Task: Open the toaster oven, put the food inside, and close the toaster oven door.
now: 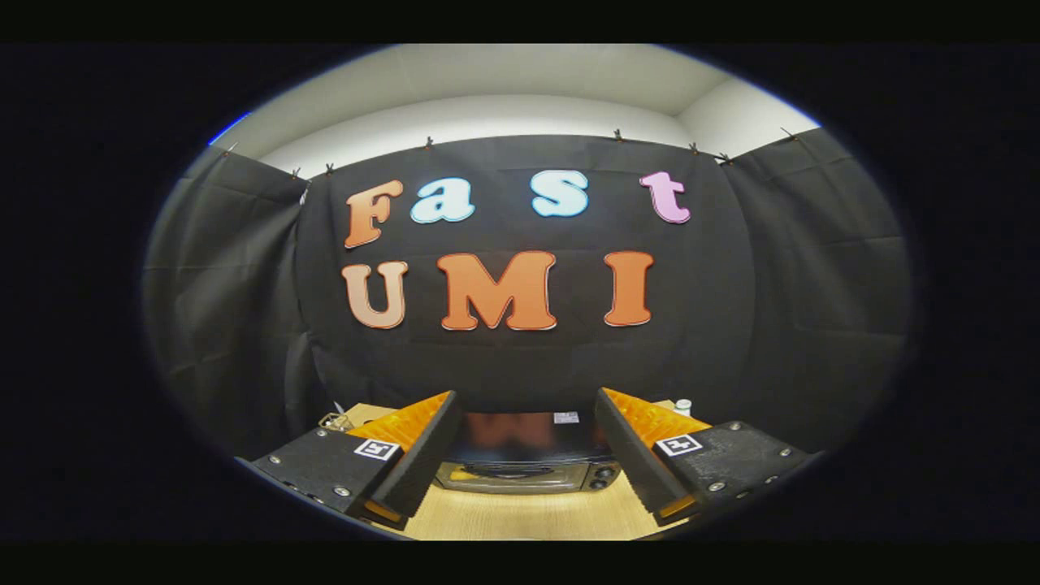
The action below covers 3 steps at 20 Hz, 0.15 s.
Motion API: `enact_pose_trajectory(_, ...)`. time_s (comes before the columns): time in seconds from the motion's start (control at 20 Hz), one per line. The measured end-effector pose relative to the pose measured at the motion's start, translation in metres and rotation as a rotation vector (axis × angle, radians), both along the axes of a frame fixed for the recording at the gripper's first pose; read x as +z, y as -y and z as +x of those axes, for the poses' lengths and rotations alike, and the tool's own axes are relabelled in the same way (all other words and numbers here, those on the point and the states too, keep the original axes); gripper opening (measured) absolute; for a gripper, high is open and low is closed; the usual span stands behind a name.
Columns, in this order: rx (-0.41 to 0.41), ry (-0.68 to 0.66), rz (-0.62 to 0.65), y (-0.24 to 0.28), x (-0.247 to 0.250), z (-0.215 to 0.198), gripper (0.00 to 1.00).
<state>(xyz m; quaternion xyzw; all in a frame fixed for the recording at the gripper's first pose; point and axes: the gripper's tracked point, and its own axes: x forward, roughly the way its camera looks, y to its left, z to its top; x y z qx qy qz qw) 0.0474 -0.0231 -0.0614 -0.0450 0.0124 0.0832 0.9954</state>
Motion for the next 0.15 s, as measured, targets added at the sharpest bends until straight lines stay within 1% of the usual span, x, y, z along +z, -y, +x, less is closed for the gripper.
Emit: enact_pose_trajectory(0.15,0.003,0.006,0.0,-0.0014,0.0017,-0.0006,0.99)
